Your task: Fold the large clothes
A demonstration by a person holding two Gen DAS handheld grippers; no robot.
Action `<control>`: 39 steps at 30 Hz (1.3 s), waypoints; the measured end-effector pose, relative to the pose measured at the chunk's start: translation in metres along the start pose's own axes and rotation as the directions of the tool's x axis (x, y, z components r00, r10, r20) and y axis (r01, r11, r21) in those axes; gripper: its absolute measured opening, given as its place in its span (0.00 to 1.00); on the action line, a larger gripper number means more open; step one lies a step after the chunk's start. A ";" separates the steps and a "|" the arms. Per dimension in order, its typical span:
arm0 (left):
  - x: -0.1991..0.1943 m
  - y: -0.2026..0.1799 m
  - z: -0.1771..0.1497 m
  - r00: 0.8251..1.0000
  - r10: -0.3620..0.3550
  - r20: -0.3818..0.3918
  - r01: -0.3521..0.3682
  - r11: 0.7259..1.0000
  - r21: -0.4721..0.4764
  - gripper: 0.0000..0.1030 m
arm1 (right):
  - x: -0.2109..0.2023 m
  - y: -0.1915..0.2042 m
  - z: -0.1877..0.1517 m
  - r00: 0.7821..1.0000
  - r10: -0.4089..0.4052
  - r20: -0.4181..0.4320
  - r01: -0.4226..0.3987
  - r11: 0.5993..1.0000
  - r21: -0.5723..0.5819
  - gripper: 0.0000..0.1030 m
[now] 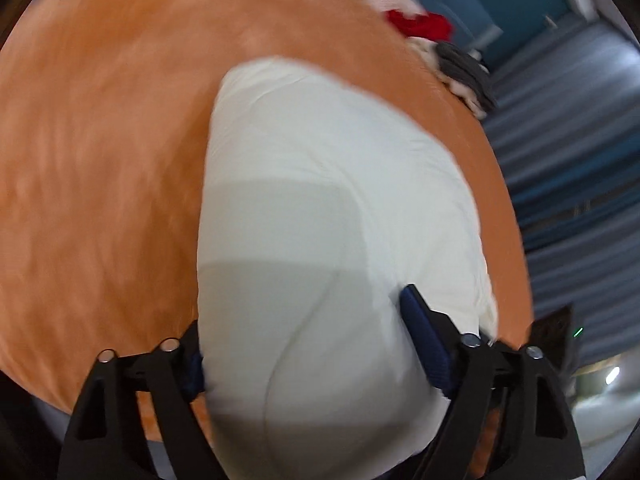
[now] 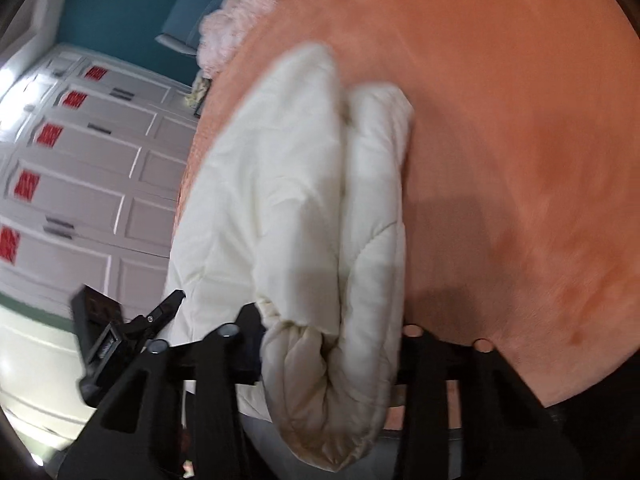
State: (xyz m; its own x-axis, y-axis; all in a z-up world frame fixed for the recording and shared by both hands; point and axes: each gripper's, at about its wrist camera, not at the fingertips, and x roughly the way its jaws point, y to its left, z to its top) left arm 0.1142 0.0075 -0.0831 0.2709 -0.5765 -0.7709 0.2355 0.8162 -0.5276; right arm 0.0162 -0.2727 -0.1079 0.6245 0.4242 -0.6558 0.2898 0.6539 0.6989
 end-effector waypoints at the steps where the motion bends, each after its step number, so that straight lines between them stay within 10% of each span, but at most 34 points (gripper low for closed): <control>1: -0.010 -0.011 0.003 1.000 0.010 0.030 -0.011 0.999 0.052 0.71 | -0.007 0.013 0.001 1.000 -0.015 0.027 0.016 0.999 -0.043 0.32; 19: -0.079 -0.045 0.155 0.908 -0.161 0.386 0.026 0.943 0.333 0.67 | -0.006 0.168 0.108 0.938 0.067 0.340 0.089 0.901 -0.425 0.29; 32: 0.061 0.093 0.195 0.977 -0.086 0.194 0.069 0.993 0.092 0.70 | 0.164 0.102 0.133 0.987 -0.088 0.137 0.131 0.931 -0.340 0.33; 39: 0.040 0.115 0.160 0.991 -0.033 0.126 0.025 0.998 0.063 0.80 | 0.137 0.077 0.115 0.996 -0.062 0.064 0.077 0.960 -0.269 0.57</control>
State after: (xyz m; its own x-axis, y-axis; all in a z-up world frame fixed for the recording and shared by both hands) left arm 0.3015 0.0719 -0.1171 0.3786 -0.6031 -0.7021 0.3008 0.7975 -0.5229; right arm 0.2073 -0.2365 -0.1110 0.6507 0.3419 -0.6780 0.1309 0.8290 0.5437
